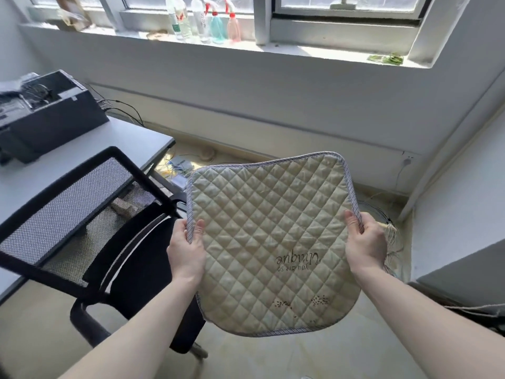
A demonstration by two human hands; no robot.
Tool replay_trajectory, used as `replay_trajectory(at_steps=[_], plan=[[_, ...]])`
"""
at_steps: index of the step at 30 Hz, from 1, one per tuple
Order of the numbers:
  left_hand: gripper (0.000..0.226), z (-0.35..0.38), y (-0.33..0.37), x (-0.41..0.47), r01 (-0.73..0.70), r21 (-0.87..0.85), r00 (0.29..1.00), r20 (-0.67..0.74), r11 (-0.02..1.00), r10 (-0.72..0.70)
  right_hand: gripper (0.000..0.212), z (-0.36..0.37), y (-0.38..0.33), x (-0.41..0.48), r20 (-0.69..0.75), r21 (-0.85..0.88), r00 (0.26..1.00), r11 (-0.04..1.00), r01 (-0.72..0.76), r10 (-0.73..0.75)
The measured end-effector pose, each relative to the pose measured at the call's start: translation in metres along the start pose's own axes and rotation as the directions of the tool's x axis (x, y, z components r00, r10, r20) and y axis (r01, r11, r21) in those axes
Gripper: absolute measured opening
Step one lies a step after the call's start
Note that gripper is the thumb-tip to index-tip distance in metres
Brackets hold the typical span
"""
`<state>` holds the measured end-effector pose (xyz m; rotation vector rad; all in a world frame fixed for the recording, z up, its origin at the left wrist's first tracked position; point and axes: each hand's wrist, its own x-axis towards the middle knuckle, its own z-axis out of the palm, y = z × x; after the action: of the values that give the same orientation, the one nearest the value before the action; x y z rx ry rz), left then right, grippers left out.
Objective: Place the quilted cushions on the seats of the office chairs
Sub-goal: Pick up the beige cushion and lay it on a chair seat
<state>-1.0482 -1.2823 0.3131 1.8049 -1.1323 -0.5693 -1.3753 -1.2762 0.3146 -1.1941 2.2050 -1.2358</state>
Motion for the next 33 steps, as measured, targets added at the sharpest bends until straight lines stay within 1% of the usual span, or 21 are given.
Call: replay_trajectory(at_steps=[3,7,12,16,19,23,25,33], plan=[[0.036,0.019,-0.004,0.006,0.050,0.001,0.997,-0.066,0.999,-0.049,0.047,0.013,-0.001,0.032,0.052,0.007,0.998,1.000,0.026,-0.026],[0.036,0.030,-0.019,0.011,0.117,-0.005,0.987,-0.115,0.993,-0.117,0.047,0.036,-0.004,0.061,0.103,-0.003,0.992,0.997,0.072,-0.071],[0.034,0.019,-0.049,0.021,0.196,0.021,0.959,-0.215,0.980,-0.187,0.046,0.090,-0.014,0.073,0.215,-0.017,0.972,0.995,0.103,-0.097],[0.032,0.003,-0.081,0.032,0.256,0.050,0.932,-0.279,0.965,-0.233,0.043,0.139,-0.027,0.065,0.318,0.016,0.941,0.993,0.115,-0.114],[0.030,-0.008,-0.112,0.044,0.306,0.072,0.903,-0.337,0.949,-0.266,0.036,0.178,-0.037,0.056,0.361,0.013,0.921,0.988,0.155,-0.149],[0.028,-0.018,-0.153,0.049,0.399,0.064,0.857,-0.381,0.915,-0.347,0.038,0.227,-0.045,0.043,0.433,0.019,0.882,0.980,0.200,-0.188],[0.028,-0.022,-0.175,0.048,0.439,0.052,0.832,-0.400,0.897,-0.384,0.037,0.251,-0.048,0.038,0.480,0.026,0.857,0.980,0.199,-0.186],[0.029,-0.043,-0.247,0.059,0.546,-0.005,0.733,-0.482,0.837,-0.481,0.035,0.354,-0.050,0.006,0.609,0.012,0.765,0.967,0.255,-0.210]])
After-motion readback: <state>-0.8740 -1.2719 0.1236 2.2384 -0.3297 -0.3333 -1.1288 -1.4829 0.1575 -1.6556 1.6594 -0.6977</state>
